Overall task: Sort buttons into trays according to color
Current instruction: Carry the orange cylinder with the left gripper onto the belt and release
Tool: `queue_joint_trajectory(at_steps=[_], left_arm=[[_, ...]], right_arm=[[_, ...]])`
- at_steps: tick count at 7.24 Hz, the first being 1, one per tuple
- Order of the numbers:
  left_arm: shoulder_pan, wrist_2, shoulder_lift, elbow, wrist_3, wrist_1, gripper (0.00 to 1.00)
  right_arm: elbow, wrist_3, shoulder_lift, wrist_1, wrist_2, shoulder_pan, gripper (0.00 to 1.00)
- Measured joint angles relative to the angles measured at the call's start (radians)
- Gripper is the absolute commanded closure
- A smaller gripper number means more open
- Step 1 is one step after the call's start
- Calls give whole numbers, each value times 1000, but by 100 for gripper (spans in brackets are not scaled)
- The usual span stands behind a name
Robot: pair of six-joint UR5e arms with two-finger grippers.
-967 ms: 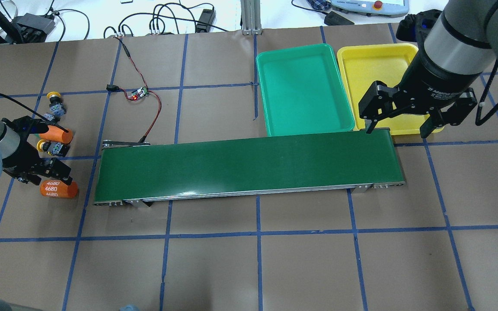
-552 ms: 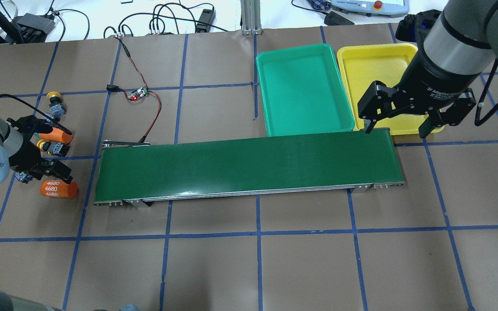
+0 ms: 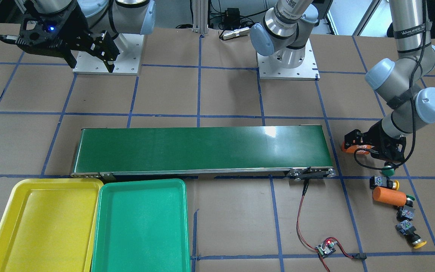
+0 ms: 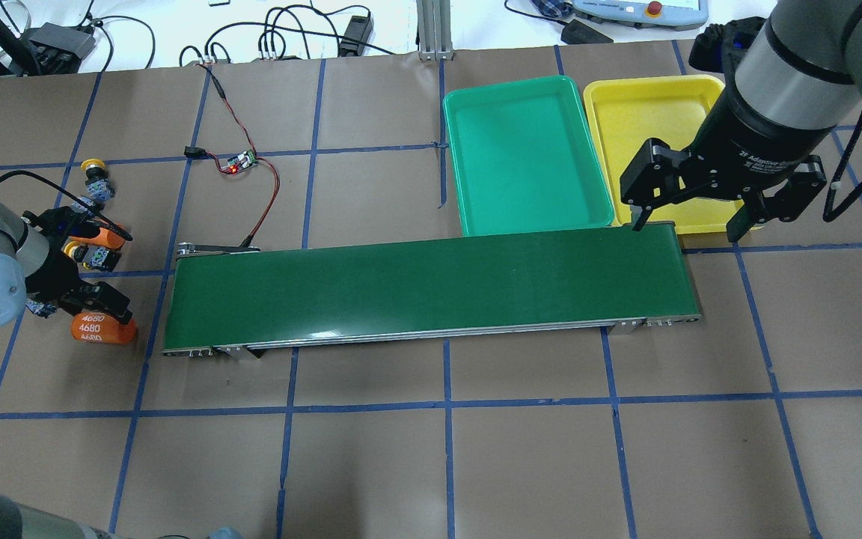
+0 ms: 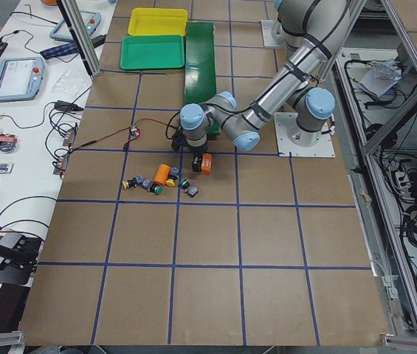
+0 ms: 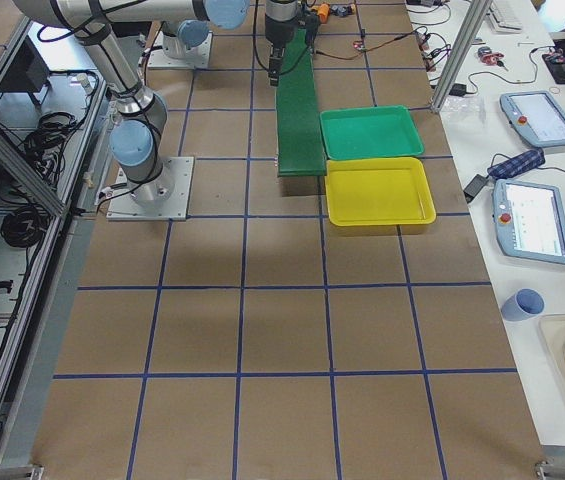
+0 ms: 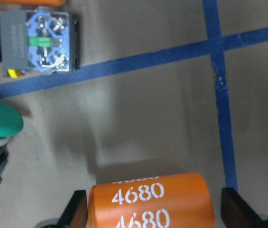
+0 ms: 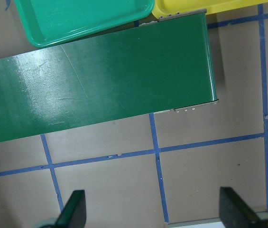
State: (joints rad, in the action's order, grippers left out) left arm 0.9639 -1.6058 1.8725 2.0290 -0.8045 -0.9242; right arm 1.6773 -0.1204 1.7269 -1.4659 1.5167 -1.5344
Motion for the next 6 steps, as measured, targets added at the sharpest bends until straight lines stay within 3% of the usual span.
queue_joint_trajectory(at_steps=[1, 2, 4, 6], left_arm=[[0, -2, 7, 0, 0, -1, 3], [-1, -3, 16, 1, 5, -2, 61], [0, -5, 20, -6, 16, -10, 86], [9, -17, -15, -27, 29, -70, 95]], right_arm=[[1, 0, -1, -1, -1, -1, 0], [1, 0, -2, -1, -1, -1, 0], [2, -1, -2, 1, 0, 0, 0], [3, -1, -2, 1, 0, 0, 0]])
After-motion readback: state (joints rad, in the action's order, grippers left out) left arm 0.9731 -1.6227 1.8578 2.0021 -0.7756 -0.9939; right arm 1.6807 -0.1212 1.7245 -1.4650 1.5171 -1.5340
